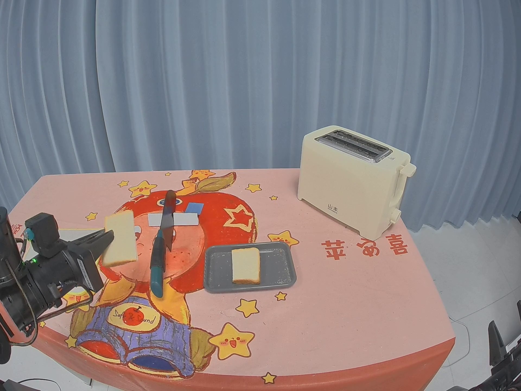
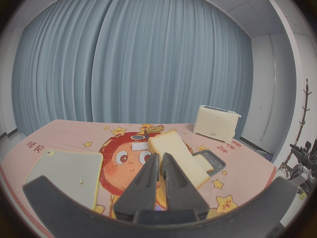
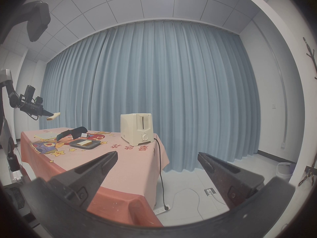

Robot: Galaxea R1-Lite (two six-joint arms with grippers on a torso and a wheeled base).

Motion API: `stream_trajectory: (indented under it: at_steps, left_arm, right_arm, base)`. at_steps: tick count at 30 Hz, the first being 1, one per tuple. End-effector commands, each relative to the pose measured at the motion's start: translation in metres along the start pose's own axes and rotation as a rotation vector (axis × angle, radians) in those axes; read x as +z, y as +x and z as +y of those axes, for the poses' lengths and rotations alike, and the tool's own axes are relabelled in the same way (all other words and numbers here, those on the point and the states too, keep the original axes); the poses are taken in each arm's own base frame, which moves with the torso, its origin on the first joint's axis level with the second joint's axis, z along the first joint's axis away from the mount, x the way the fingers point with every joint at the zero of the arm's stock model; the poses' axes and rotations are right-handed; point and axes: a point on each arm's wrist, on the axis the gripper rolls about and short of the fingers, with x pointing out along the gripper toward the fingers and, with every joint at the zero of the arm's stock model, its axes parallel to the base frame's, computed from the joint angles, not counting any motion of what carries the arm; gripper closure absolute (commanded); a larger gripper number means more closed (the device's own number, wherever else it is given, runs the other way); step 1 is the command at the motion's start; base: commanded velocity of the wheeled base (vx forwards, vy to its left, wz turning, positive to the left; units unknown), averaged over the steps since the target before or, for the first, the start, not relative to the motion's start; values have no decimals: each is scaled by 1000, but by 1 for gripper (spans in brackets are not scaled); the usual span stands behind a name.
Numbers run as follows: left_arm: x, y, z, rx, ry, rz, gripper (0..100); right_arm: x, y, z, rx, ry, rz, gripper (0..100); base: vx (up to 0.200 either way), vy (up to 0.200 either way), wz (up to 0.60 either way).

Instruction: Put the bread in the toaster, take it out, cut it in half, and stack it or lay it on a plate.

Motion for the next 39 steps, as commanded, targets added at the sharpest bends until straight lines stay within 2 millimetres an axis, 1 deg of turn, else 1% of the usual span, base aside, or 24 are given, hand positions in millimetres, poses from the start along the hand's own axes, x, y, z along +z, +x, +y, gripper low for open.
stream_trajectory:
  at_steps: [1, 2, 3, 7, 11, 14, 17, 21, 25, 30, 38, 39]
  left_arm:
    - [10, 10, -2, -3, 0, -13, 100]
    - [10, 10, -2, -3, 0, -13, 100]
    - [15, 20, -2, 0, 0, -13, 100]
    - [26, 33, -4, -1, 0, -25, 100]
    - [30, 47, -4, 1, 1, -16, 100]
    - [29, 54, -5, 3, 7, -2, 100]
    - [30, 60, -6, -1, 8, 4, 100]
    - [31, 64, -14, -19, 14, 4, 100]
    - [30, 67, -29, -45, 24, 27, 100]
    - [26, 68, -39, -74, 29, 59, 100]
    - [21, 80, -53, -114, 12, 94, 100]
    - [22, 85, -55, -114, -8, 97, 100]
  right_arm:
    - [-5, 1, 0, 2, 0, 9, 0]
    - [-5, 1, 0, 2, 0, 9, 0]
    - [-5, 1, 0, 2, 0, 9, 0]
    - [-5, 1, 0, 0, 0, 9, 0]
    - [-5, 1, 0, 0, 0, 9, 0]
    - [-5, 1, 0, 2, 0, 9, 0]
    - [-5, 1, 0, 2, 0, 9, 0]
    - [-5, 1, 0, 0, 0, 9, 0]
    - [-5, 1, 0, 2, 0, 9, 0]
    - [-5, 1, 0, 2, 0, 9, 0]
    - [-5, 1, 0, 0, 0, 9, 0]
    - [-5, 1, 0, 0, 0, 9, 0]
  base:
    - [0, 0, 0]
    - [0, 0, 0]
    - [0, 0, 0]
    - [0, 0, 0]
    - [0, 0, 0]
    - [0, 0, 0]
    - [0, 0, 0]
    - [0, 0, 0]
    - [0, 0, 0]
    - [0, 0, 0]
    - [0, 0, 0]
    - [0, 0, 0]
